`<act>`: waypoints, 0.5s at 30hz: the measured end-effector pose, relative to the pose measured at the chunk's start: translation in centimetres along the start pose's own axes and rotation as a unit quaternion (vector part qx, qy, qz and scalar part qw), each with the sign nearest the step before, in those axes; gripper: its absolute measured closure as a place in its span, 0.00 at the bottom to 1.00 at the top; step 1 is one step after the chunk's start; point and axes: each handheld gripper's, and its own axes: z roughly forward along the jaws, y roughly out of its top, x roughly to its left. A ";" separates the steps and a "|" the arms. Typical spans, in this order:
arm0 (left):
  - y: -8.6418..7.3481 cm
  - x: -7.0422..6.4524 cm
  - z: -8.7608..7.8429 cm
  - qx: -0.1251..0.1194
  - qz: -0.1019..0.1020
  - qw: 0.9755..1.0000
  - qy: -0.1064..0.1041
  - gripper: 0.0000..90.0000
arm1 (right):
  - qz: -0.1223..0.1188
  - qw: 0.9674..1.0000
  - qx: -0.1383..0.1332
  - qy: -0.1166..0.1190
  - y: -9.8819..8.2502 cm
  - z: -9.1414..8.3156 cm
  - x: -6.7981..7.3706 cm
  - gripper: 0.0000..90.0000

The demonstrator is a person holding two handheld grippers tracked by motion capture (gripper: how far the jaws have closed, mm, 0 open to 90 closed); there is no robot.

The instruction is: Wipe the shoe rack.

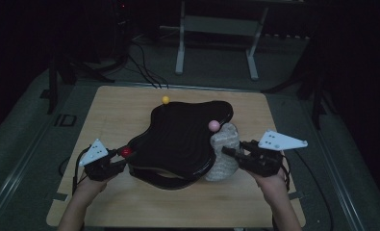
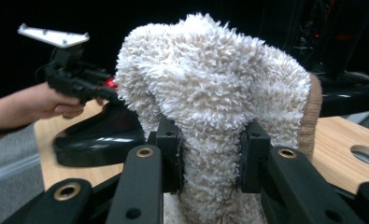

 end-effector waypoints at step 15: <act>0.1 -0.1 0.0 0.004 -0.003 1.000 0.003 0.66 | -0.026 1.000 0.009 0.015 -1.1 -0.9 3.3 0.76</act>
